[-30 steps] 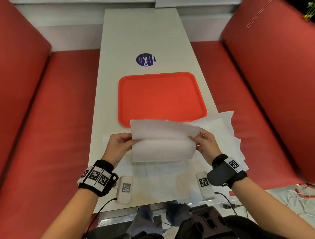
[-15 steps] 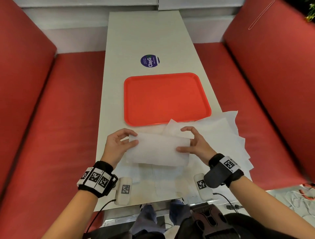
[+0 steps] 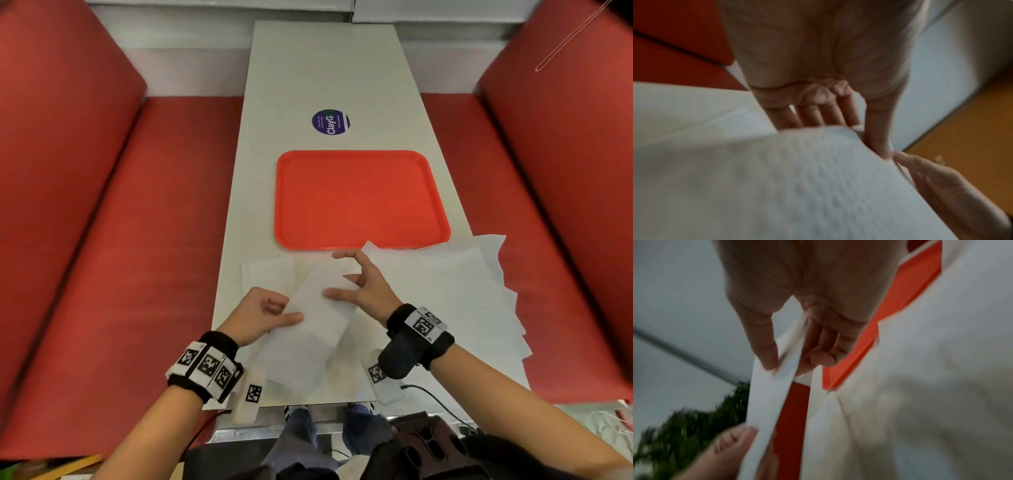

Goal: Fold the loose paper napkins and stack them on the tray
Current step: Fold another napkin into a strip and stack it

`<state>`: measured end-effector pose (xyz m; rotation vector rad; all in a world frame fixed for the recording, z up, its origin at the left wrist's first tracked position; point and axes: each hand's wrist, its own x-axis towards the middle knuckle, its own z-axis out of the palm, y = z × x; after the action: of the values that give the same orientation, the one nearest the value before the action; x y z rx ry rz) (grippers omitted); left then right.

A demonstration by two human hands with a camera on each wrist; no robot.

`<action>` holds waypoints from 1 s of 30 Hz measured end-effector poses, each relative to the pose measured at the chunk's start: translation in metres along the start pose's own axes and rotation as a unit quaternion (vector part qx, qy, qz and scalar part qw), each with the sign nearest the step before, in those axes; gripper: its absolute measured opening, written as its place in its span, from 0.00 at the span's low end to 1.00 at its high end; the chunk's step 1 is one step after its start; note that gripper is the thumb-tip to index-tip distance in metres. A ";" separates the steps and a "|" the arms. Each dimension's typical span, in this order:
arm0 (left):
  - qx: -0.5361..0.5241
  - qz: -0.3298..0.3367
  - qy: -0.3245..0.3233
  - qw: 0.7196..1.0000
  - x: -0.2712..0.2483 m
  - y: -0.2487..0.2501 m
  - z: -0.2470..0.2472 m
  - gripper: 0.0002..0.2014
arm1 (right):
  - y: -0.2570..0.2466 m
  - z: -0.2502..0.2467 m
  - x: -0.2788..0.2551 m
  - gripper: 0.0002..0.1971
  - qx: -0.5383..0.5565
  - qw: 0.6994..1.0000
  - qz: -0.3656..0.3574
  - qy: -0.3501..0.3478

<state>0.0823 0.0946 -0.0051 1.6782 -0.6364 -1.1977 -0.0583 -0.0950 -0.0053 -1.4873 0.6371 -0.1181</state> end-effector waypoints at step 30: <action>0.137 -0.114 0.298 0.938 0.032 -0.060 -0.049 0.11 | 0.061 0.094 0.062 0.14 -0.199 0.971 0.106 0.084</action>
<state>0.1333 0.1129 -0.0689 2.2650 -0.2362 -0.6991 0.0188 -0.0328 -0.0873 -1.7947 0.9973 0.0537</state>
